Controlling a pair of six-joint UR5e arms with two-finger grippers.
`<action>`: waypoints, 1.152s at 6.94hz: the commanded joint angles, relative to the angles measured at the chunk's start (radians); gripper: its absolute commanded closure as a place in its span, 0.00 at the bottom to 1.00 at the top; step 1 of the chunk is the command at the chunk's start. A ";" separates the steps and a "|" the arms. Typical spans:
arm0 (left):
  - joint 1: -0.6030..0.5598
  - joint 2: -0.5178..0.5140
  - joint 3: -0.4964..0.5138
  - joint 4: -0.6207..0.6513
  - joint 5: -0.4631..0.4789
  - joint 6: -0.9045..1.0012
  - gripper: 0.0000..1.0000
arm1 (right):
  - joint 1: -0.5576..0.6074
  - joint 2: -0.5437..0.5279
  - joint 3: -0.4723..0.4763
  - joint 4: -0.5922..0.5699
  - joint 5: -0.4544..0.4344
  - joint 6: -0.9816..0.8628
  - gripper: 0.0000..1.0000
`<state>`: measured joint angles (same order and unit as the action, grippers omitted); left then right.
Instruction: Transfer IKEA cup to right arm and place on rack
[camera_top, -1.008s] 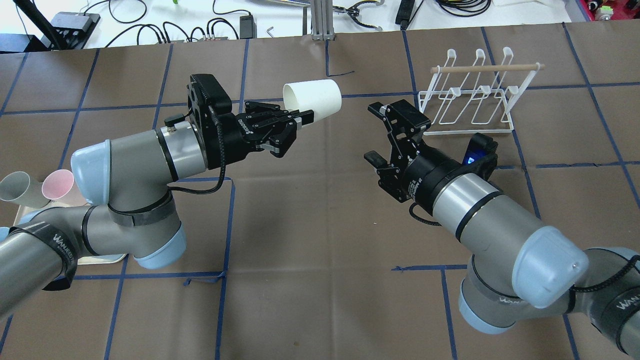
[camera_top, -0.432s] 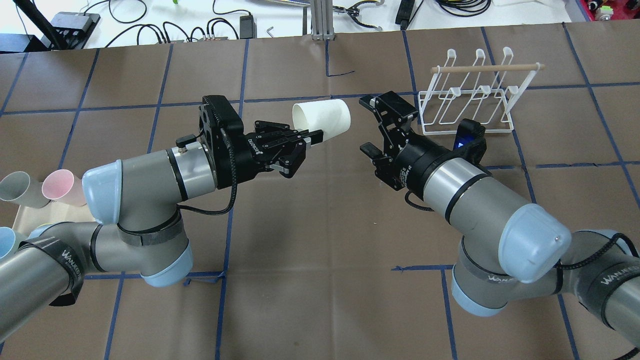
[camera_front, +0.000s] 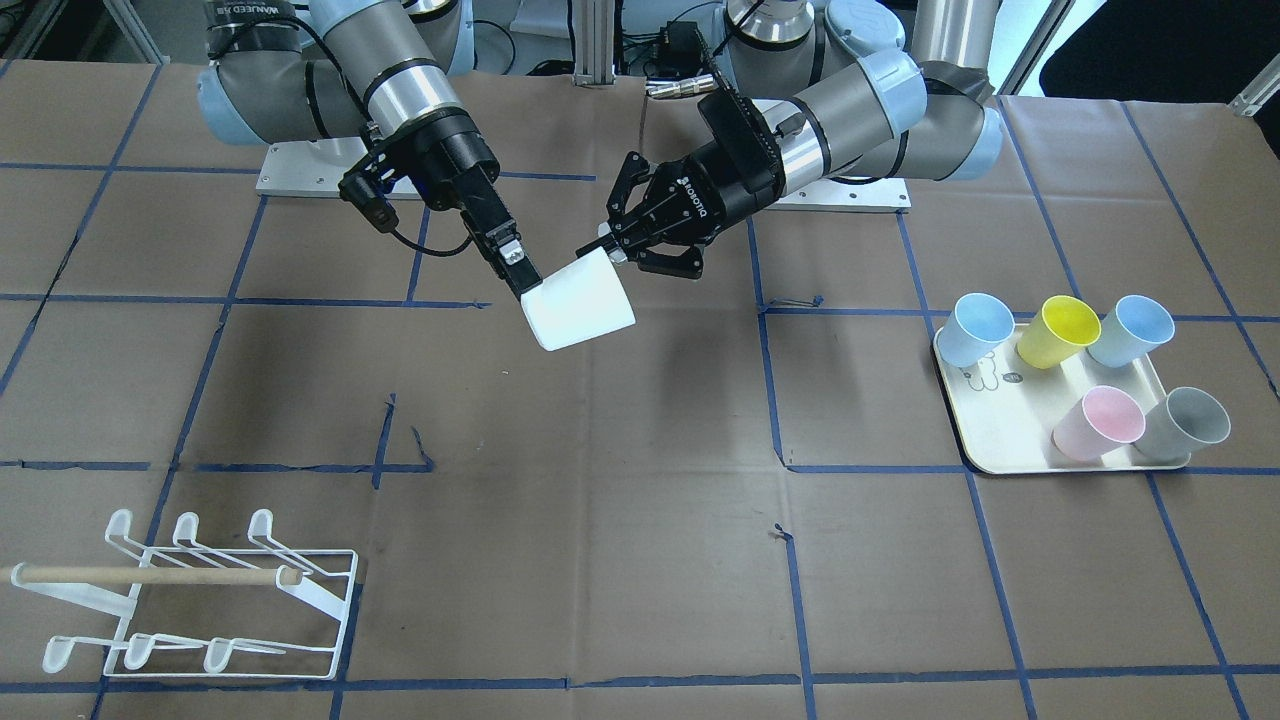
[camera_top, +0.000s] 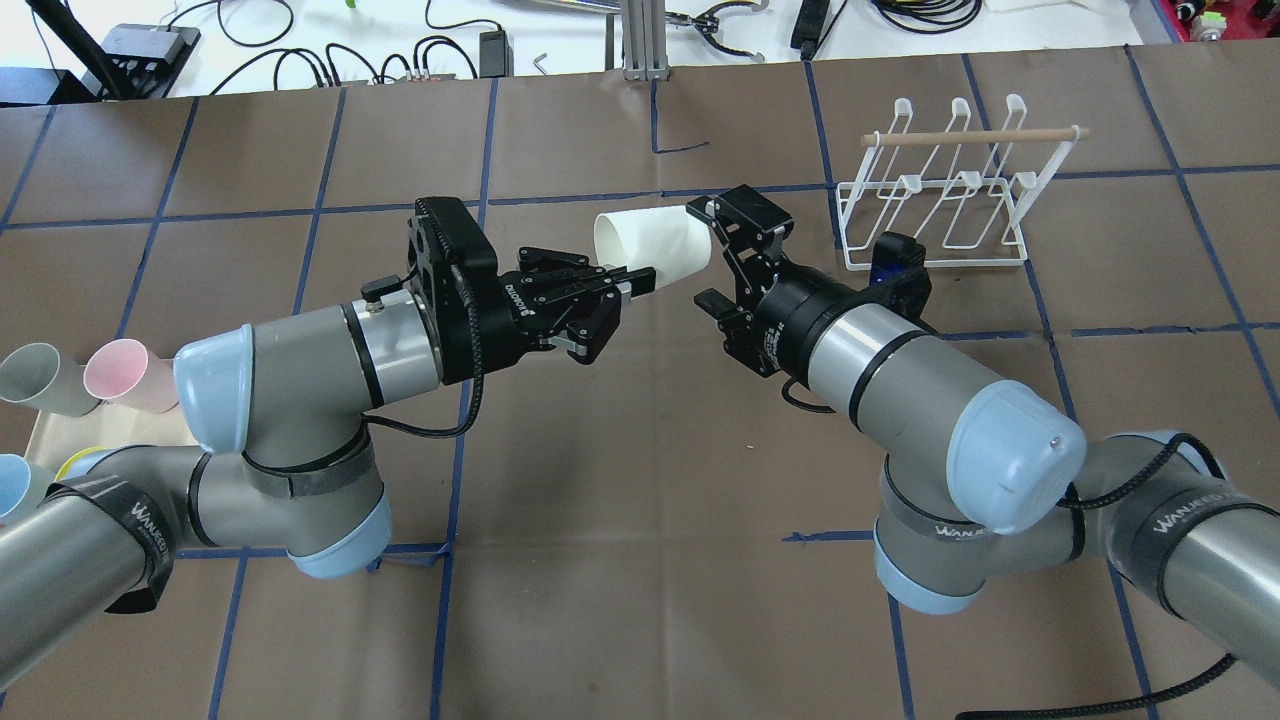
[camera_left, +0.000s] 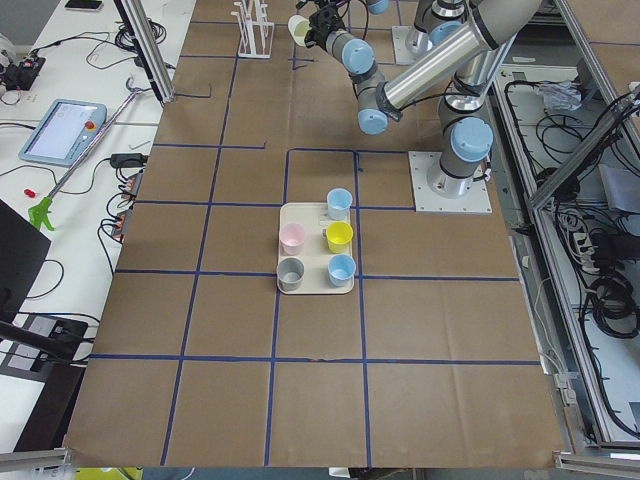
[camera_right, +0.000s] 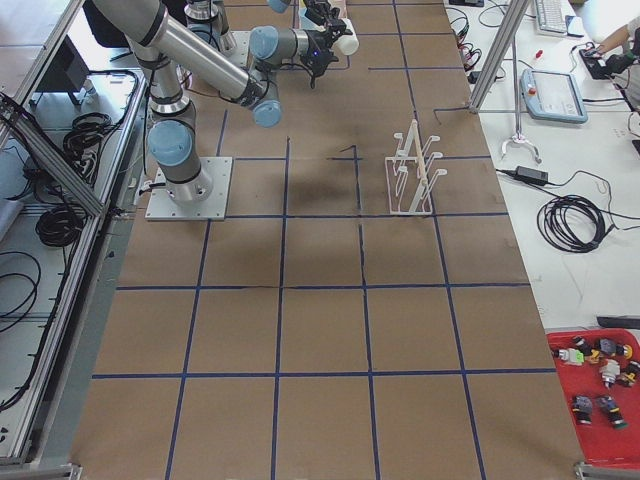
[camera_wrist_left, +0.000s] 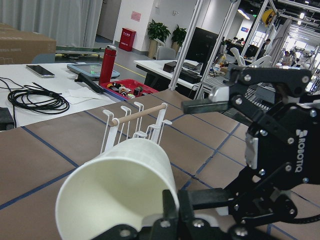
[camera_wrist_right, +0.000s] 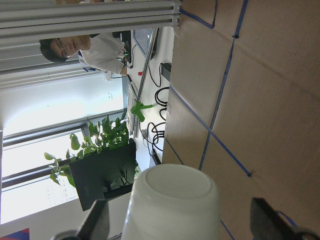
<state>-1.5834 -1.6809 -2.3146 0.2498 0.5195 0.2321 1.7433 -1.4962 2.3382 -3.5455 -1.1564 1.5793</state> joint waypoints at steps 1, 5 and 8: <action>-0.004 0.000 0.001 0.000 0.001 0.000 0.96 | 0.013 0.016 -0.017 0.016 -0.011 0.002 0.02; -0.004 0.000 0.006 0.000 0.001 0.000 0.96 | 0.025 0.040 -0.068 0.042 -0.012 0.004 0.02; -0.004 0.000 0.009 0.000 0.001 0.000 0.96 | 0.027 0.040 -0.071 0.043 -0.009 0.004 0.31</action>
<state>-1.5877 -1.6819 -2.3076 0.2500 0.5200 0.2316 1.7696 -1.4559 2.2687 -3.5023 -1.1674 1.5831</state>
